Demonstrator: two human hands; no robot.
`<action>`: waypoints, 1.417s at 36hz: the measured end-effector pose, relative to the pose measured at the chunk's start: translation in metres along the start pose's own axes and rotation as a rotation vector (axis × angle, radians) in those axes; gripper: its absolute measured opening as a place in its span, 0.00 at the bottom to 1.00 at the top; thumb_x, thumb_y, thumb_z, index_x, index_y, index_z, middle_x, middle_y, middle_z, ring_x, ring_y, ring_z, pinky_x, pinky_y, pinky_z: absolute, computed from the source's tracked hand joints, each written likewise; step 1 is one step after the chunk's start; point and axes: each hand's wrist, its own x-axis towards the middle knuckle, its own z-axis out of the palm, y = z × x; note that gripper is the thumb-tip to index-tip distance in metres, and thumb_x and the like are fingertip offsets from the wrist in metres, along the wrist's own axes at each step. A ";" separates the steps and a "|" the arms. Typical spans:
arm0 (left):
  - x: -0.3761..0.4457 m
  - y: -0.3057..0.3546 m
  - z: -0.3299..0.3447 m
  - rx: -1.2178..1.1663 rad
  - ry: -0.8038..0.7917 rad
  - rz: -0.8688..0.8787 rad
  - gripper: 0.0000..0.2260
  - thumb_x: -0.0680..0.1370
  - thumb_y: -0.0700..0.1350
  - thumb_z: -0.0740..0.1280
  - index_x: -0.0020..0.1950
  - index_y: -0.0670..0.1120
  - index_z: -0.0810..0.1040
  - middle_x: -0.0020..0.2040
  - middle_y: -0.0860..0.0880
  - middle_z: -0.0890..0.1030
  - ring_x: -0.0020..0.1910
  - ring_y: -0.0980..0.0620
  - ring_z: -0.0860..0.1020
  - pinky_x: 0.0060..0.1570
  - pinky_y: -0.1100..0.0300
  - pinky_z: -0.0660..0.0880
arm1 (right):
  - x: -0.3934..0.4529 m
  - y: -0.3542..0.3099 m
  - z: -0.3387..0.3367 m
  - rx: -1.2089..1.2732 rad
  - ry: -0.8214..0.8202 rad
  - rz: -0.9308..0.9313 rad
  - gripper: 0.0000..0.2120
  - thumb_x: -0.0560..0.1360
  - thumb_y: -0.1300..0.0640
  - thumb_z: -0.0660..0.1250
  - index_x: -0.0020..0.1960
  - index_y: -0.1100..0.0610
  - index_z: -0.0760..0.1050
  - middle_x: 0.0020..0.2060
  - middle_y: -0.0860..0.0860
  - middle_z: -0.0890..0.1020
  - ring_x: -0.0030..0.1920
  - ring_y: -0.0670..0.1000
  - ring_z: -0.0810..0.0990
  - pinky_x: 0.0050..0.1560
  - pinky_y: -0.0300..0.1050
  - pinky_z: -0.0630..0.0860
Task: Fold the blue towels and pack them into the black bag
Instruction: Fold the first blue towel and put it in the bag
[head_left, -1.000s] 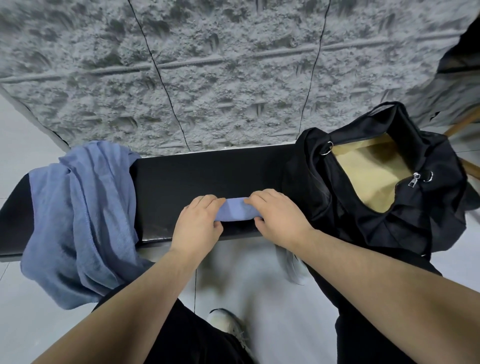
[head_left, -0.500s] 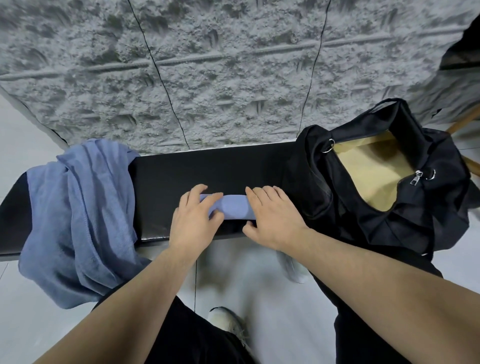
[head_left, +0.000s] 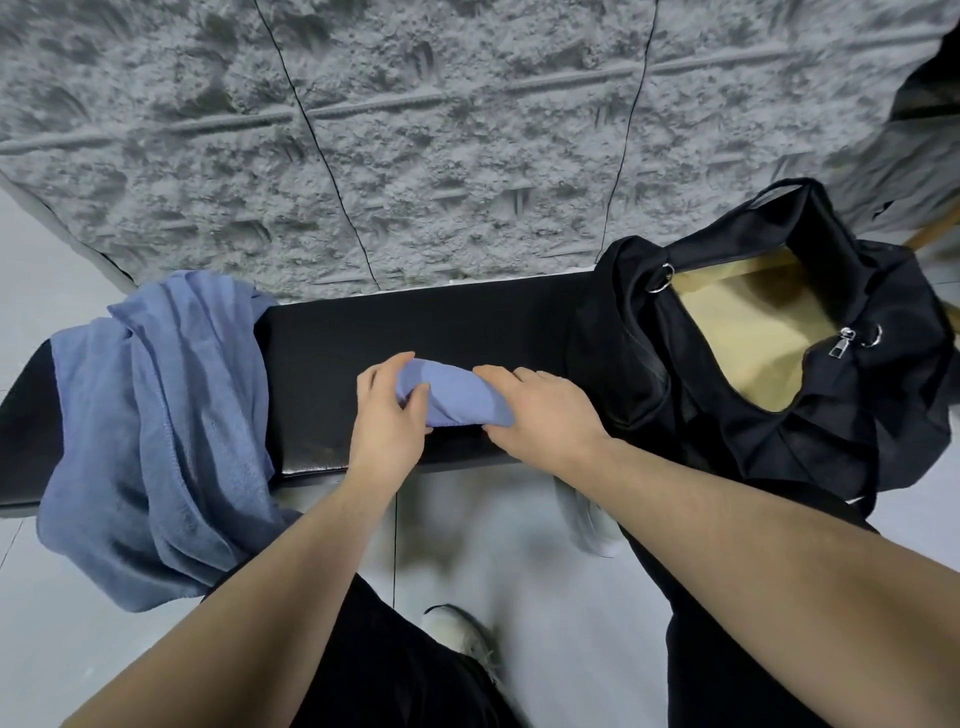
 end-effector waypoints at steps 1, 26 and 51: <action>0.001 0.002 0.000 -0.055 0.012 -0.027 0.17 0.81 0.45 0.63 0.71 0.55 0.70 0.65 0.57 0.65 0.52 0.60 0.76 0.56 0.46 0.79 | -0.001 -0.002 -0.002 0.031 0.007 0.017 0.30 0.75 0.47 0.64 0.75 0.44 0.61 0.54 0.49 0.79 0.54 0.55 0.78 0.54 0.49 0.75; -0.007 0.095 0.034 -0.791 0.133 -0.433 0.22 0.76 0.50 0.72 0.66 0.59 0.67 0.57 0.47 0.79 0.53 0.46 0.81 0.53 0.46 0.81 | -0.037 -0.024 -0.071 0.457 0.001 0.067 0.30 0.72 0.44 0.68 0.71 0.40 0.61 0.57 0.46 0.74 0.54 0.49 0.77 0.53 0.48 0.76; -0.022 0.204 0.102 -0.665 -0.170 -0.316 0.20 0.75 0.51 0.67 0.66 0.48 0.75 0.54 0.44 0.83 0.48 0.46 0.85 0.43 0.52 0.81 | -0.043 0.056 -0.173 1.401 -0.125 0.387 0.24 0.81 0.45 0.62 0.76 0.38 0.62 0.61 0.46 0.80 0.57 0.49 0.82 0.63 0.49 0.77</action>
